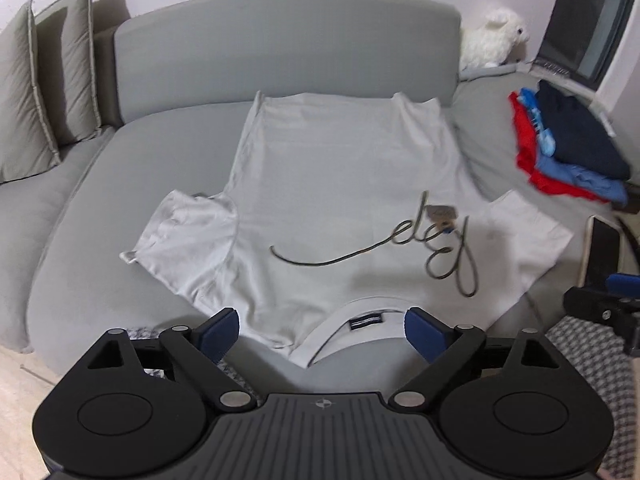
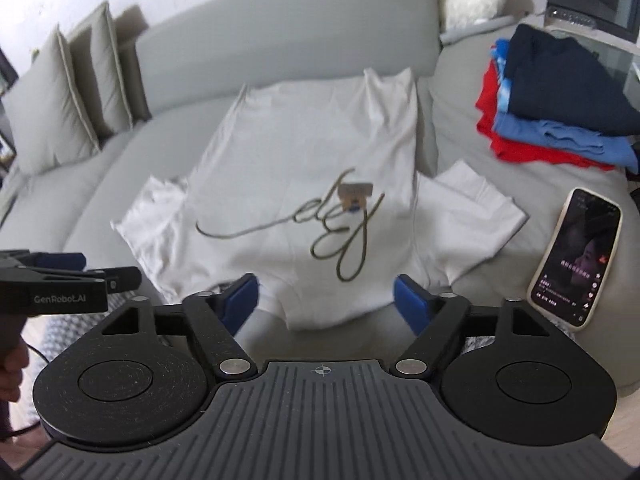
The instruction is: Fold clothes
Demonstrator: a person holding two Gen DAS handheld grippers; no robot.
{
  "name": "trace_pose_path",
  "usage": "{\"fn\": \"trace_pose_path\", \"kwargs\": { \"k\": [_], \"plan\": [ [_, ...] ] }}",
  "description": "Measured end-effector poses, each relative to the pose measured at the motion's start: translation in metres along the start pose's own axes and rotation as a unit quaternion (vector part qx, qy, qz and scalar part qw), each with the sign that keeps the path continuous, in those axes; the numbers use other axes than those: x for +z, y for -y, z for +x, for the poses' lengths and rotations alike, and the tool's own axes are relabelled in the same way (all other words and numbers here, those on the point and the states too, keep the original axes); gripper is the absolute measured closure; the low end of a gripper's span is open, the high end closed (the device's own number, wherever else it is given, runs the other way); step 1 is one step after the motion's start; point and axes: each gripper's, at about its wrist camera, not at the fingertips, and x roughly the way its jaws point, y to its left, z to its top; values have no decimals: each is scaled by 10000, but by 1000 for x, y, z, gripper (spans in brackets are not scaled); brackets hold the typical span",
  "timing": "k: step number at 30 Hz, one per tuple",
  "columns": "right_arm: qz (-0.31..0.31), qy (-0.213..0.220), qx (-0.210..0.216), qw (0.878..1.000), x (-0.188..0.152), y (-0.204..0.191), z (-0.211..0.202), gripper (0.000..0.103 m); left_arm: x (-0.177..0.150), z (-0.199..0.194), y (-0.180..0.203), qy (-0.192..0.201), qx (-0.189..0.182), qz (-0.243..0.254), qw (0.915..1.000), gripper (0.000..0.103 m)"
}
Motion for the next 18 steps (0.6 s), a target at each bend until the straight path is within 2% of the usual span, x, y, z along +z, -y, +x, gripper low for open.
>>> {"fn": "trace_pose_path", "kwargs": {
  "k": [8,12,18],
  "plan": [
    [-287,-43,-106,9995,3,-17,-1,12,-1,4,-6,-150,-80,-197,9997,12],
    [-340,-90,-93,9993,3,-21,4,12,-1,6,-2,-115,53,-23,9999,13],
    [-263,-118,-22,9996,-1,-19,6,12,1,2,9,-25,39,157,9999,12]
  ]
}}
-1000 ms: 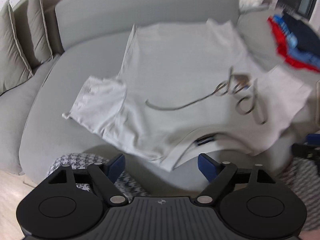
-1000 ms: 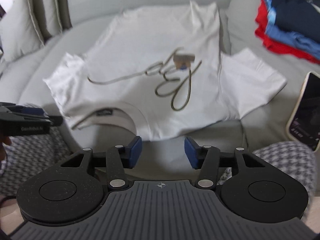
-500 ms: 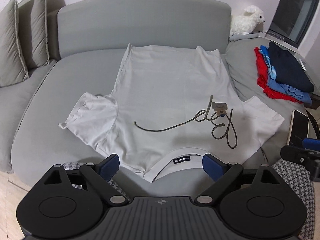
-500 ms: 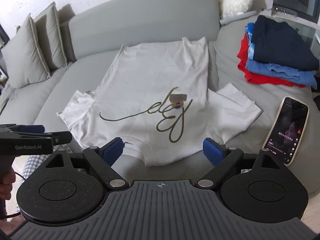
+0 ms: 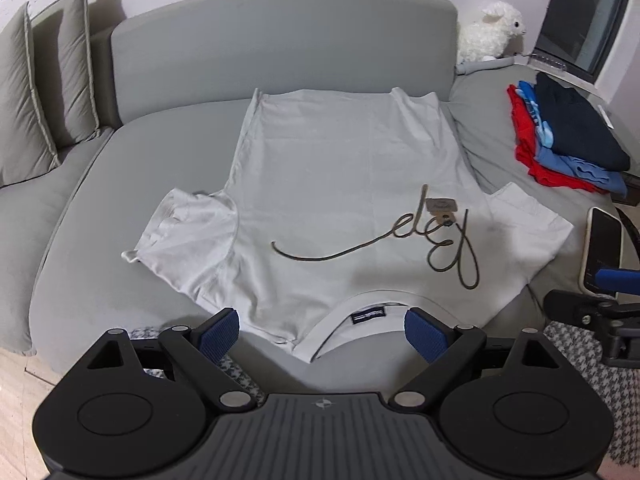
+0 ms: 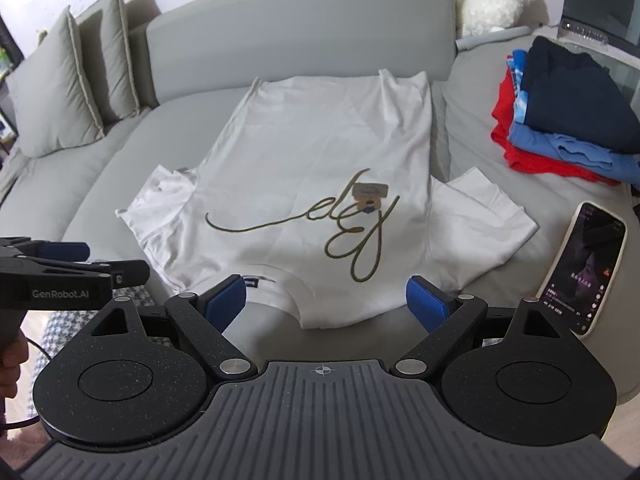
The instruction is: Fold clothes
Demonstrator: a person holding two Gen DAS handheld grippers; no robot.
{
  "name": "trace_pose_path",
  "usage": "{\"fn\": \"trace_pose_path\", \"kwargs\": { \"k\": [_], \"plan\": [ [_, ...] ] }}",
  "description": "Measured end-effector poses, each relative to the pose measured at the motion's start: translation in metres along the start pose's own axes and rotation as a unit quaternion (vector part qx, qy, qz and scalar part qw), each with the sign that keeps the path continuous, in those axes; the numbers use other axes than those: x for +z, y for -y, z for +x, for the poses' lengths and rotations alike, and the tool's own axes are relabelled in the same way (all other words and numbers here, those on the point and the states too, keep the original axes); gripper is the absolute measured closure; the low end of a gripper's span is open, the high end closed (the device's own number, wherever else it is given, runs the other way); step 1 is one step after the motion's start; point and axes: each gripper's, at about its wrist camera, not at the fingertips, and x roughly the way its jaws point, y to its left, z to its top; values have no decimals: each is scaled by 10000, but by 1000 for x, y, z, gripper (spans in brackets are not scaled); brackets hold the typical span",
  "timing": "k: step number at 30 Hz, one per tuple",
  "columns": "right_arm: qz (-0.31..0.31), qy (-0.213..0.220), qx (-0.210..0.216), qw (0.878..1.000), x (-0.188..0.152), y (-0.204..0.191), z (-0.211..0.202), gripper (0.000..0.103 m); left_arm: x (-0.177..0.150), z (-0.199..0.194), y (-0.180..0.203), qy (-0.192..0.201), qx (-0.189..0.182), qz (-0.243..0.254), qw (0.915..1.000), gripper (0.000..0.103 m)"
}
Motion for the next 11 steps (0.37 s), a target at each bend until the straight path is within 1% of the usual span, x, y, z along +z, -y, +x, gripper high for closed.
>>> {"fn": "trace_pose_path", "kwargs": {
  "k": [3,11],
  "plan": [
    [32,-2,25,10000,-2,2,0,12,0,-1,3,23,-54,-51,10000,15],
    [81,30,24,10000,-5,4,-1,12,-2,0,-1,8,-88,-130,9999,14]
  ]
}}
